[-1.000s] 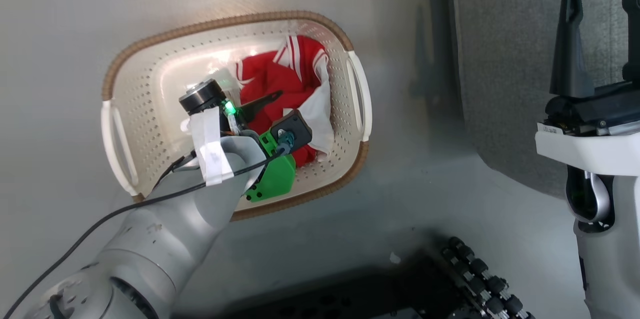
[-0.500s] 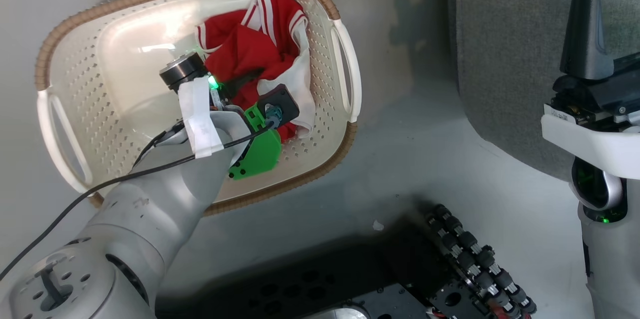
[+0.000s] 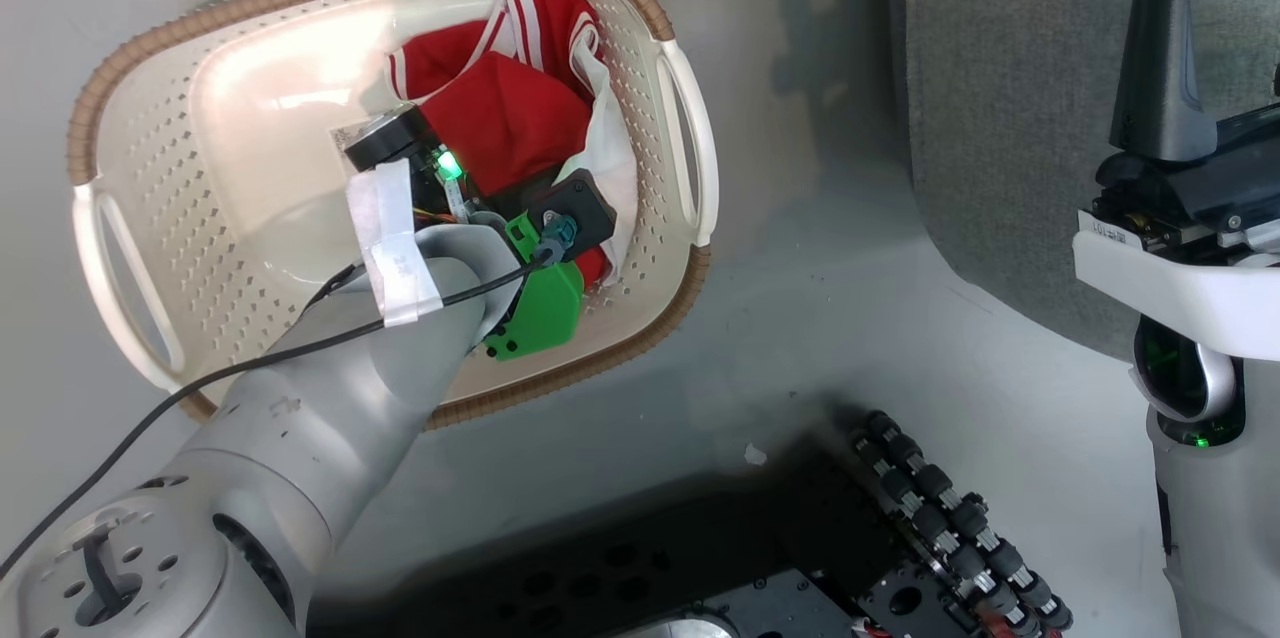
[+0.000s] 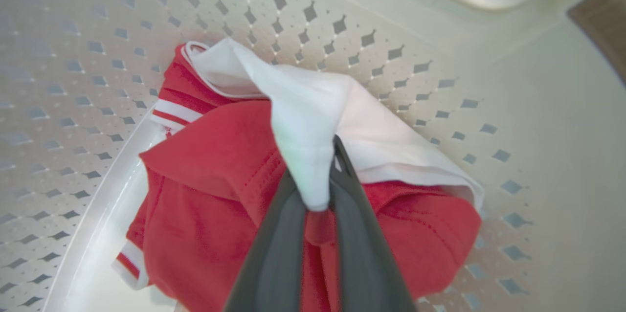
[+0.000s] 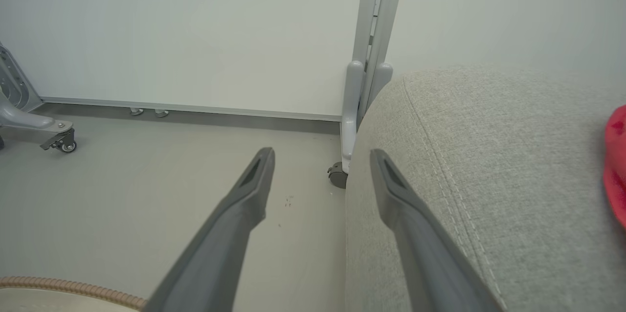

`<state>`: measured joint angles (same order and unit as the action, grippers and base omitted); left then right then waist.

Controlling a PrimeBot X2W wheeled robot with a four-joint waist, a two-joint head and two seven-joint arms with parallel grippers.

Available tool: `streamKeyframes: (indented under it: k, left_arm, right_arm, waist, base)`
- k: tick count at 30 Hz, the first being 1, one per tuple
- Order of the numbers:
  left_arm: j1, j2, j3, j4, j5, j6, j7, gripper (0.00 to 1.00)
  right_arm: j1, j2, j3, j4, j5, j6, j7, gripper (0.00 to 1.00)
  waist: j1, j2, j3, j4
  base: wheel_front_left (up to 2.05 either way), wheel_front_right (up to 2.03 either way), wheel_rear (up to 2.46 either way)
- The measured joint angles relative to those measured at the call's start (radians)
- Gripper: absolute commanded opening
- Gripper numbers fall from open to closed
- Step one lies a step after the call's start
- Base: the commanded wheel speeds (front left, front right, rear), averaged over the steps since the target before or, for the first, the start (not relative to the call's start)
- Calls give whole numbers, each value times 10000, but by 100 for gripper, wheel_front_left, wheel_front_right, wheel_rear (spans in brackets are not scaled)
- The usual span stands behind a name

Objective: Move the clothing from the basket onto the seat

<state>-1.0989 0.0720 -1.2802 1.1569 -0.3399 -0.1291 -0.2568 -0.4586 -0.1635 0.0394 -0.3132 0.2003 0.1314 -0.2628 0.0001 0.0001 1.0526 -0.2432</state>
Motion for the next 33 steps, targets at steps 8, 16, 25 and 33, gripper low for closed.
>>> streamKeyframes:
  k: [8,16,25,33]
  left_arm:
    - [497,29,807,-1139,-819,54,-46,0]
    - [2073,447,1691,-2452,-479,336,-56,0]
    - [4021,709,3041,-3825,-127,510,-56,0]
    - [5610,748,4504,-5053,324,763,-56,0]
  right_arm:
    - [58,107,-67,328,-15,0,0,100]
    - [612,360,-6,905,104,0,0,100]
    - [1780,410,311,1588,109,0,0,100]
    - [2742,477,704,2105,121,0,2,100]
  waist:
    - [0,0,-854,260]
    - [0,0,-2327,534]
    - [-1,0,-4434,764]
    - [-2,0,-6425,889]
  base:
    - [0,0,0]
    - [0,0,0]
    - [0,0,0]
    - [0,0,0]
